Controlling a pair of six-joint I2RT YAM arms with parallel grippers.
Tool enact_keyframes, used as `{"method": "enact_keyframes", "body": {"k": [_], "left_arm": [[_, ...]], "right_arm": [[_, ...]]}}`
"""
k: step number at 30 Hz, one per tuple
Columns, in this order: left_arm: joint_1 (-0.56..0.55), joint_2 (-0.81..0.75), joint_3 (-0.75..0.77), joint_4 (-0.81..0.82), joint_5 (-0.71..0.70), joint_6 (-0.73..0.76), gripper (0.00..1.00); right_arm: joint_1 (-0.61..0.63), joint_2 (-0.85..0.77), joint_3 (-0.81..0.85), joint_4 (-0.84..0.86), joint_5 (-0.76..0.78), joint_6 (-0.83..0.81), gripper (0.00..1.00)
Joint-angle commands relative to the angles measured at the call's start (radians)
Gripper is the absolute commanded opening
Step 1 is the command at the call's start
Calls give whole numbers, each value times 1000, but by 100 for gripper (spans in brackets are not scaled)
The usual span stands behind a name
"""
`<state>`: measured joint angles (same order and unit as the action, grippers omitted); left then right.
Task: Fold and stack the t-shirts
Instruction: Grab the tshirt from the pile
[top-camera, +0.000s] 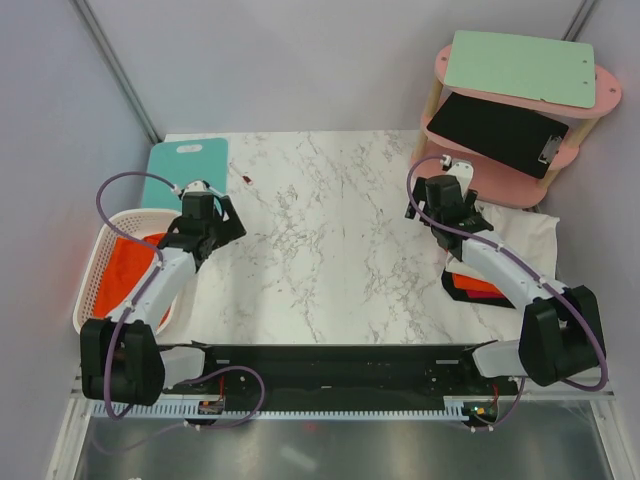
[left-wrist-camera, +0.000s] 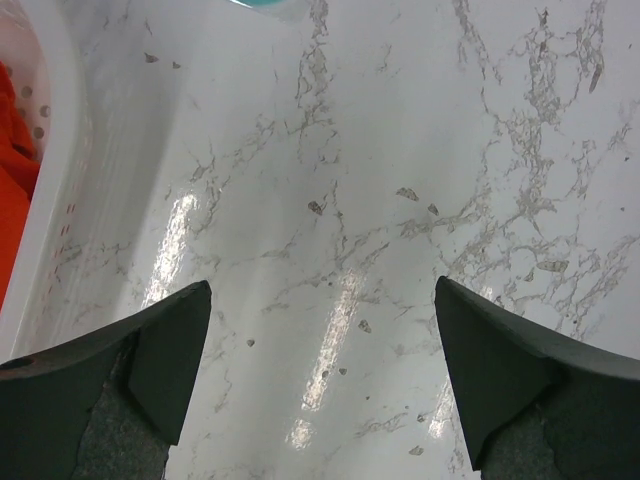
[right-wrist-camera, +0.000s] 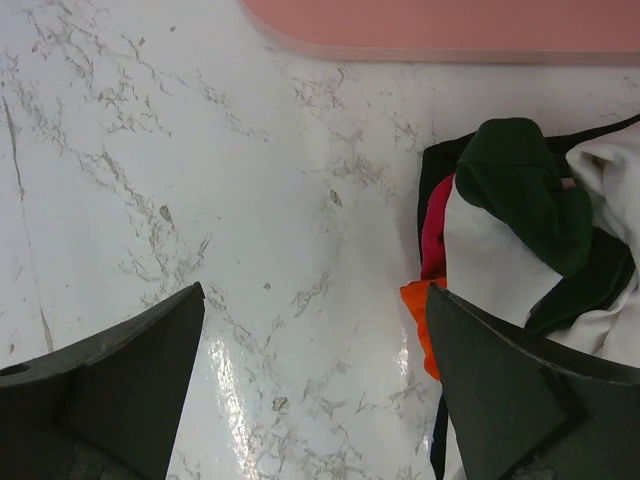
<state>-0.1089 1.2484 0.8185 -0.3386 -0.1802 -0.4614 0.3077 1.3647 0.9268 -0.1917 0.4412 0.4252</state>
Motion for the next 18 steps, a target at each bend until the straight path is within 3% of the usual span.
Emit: {"method": "enact_keyframes", "body": {"k": [1, 6, 11, 14, 18], "left_arm": [[-2, -110, -24, 53, -59, 1, 100], [-2, -213, -65, 61, -137, -8, 100], [-2, -215, -26, -8, -270, -43, 100], [-2, -162, 45, -153, -431, -114, 100], [5, -74, 116, -371, -677, -326, 100]], "right_arm": [[27, -55, -29, 41, -4, -12, 98], [28, -55, -30, 54, -10, -22, 98], [28, -23, -13, 25, -15, -17, 98], [30, -15, -3, 17, -15, -17, 98], [30, -12, 1, 17, -22, -17, 98]]}}
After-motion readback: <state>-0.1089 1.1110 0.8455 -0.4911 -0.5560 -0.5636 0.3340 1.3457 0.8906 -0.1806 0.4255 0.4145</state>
